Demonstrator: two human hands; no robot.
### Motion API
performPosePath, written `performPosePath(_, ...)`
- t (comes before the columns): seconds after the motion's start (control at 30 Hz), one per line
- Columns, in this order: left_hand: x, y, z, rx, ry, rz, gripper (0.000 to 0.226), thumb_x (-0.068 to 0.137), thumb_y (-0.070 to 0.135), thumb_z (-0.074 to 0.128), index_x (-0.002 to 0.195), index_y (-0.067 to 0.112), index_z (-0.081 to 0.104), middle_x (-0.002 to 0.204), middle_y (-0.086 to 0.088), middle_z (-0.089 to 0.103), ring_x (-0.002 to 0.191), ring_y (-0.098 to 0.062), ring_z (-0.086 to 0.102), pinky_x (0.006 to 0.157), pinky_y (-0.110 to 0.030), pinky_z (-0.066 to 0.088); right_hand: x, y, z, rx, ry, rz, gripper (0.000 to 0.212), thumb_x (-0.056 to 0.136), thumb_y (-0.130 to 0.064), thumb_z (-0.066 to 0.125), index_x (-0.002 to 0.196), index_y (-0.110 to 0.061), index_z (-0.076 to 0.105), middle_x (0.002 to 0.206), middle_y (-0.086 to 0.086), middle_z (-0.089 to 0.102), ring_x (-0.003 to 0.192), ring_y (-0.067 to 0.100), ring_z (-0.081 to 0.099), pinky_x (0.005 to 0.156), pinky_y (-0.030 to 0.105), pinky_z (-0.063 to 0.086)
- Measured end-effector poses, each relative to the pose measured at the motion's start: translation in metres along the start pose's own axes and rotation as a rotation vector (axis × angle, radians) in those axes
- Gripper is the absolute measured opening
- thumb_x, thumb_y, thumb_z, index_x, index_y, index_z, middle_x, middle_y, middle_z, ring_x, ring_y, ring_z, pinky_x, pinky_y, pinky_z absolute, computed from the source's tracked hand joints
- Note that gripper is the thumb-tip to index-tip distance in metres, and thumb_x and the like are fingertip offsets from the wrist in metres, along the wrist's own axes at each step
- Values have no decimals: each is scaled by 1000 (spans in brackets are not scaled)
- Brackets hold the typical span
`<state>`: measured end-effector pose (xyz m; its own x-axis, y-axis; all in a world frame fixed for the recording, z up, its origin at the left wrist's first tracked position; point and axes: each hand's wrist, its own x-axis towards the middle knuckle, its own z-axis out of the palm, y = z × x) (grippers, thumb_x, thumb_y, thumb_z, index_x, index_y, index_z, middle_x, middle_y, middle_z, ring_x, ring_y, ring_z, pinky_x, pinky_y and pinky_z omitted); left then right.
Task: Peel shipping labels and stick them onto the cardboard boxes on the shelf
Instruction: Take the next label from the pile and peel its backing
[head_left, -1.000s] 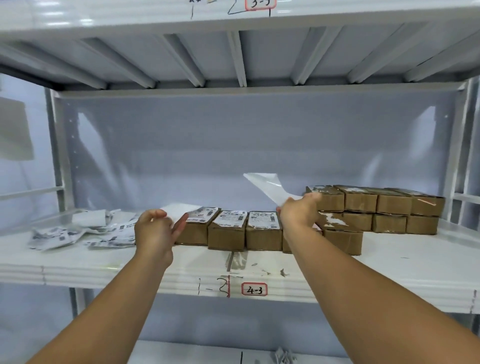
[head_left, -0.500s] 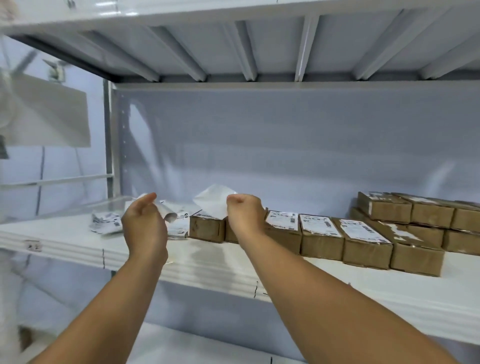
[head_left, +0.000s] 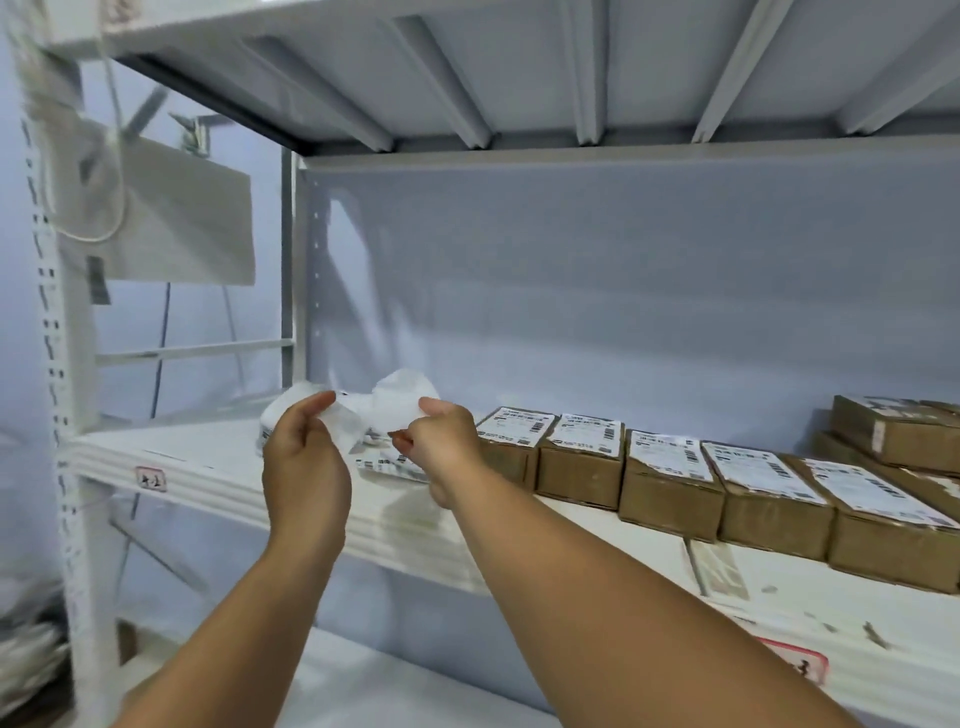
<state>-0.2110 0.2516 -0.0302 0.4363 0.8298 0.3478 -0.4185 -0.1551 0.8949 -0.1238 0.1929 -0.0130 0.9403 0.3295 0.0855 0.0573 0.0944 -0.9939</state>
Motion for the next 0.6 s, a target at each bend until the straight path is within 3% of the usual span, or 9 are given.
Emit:
performPosePath(0.07, 3, -7, -2, 39, -6, 8, 36, 97, 13, 31, 106, 32, 61, 109, 2, 61, 94, -17, 55, 74, -28, 39, 7, 2, 5, -28, -119, -2, 67, 89, 6, 43, 148, -21, 26, 124, 3, 50, 113, 26, 59, 94, 35, 51)
performPosePath(0.1, 5, -9, -4, 56, -9, 11, 36, 97, 14, 31, 107, 32, 61, 107, 3, 60, 92, -17, 55, 74, -29, 38, 8, 2, 7, -51, -178, 6, 76, 89, 6, 44, 150, -29, 16, 124, 1, 46, 108, 24, 60, 93, 33, 51)
performPosePath(0.17, 7, -14, -6, 70, -22, 19, 37, 98, 14, 30, 109, 31, 61, 106, 4, 60, 90, -15, 55, 76, -29, 38, 14, 4, 11, -61, -222, 16, 84, 87, 4, 46, 149, -38, 9, 119, 4, 48, 77, 17, 59, 80, 30, 50)
performPosePath(0.27, 5, -17, -7, 91, -48, 47, 37, 99, 12, 30, 112, 30, 60, 101, 11, 60, 87, -5, 54, 74, -24, 39, 16, 5, 15, -63, -143, 7, 54, 91, -6, 48, 140, -23, 35, 89, 11, 60, 54, 17, 52, 59, 26, 50)
performPosePath(0.33, 2, -17, -8, 123, -64, 69, 37, 100, 11, 29, 116, 28, 58, 90, 22, 54, 75, 7, 51, 67, -18, 38, 11, 4, 15, -80, -129, -8, 21, 97, -18, 46, 116, -11, 53, 72, 9, 61, 47, 15, 53, 46, 20, 46)
performPosePath(0.4, -4, -14, -7, 166, -87, 112, 39, 100, 9, 29, 123, 29, 52, 86, 27, 48, 69, 12, 48, 65, -20, 37, 6, 5, 12, -71, -114, -19, 25, 99, -28, 43, 94, -8, 57, 65, 6, 59, 45, 15, 51, 40, 16, 42)
performPosePath(0.47, -12, -8, -6, 223, -126, 166, 47, 97, 4, 30, 131, 35, 41, 82, 27, 43, 69, 5, 49, 62, -27, 38, 1, 4, 8, -50, -93, -25, 36, 99, -35, 43, 81, -8, 58, 66, 6, 60, 48, 17, 53, 44, 18, 44)
performPosePath(0.53, -21, -1, -3, 268, -191, 216, 59, 95, 2, 34, 138, 41, 27, 78, 16, 47, 68, -13, 53, 59, -29, 38, -5, 1, 0, -29, -107, -24, 42, 98, -41, 43, 84, -7, 62, 71, 6, 64, 55, 18, 57, 52, 22, 49)
performPosePath(0.6, -27, 2, 1, 253, -259, 262, 70, 93, 3, 41, 143, 42, 12, 86, 5, 60, 71, -16, 60, 56, -24, 40, -15, -7, -11, -6, -164, -5, 47, 98, -47, 40, 96, -7, 65, 81, 8, 68, 65, 19, 63, 58, 24, 52)
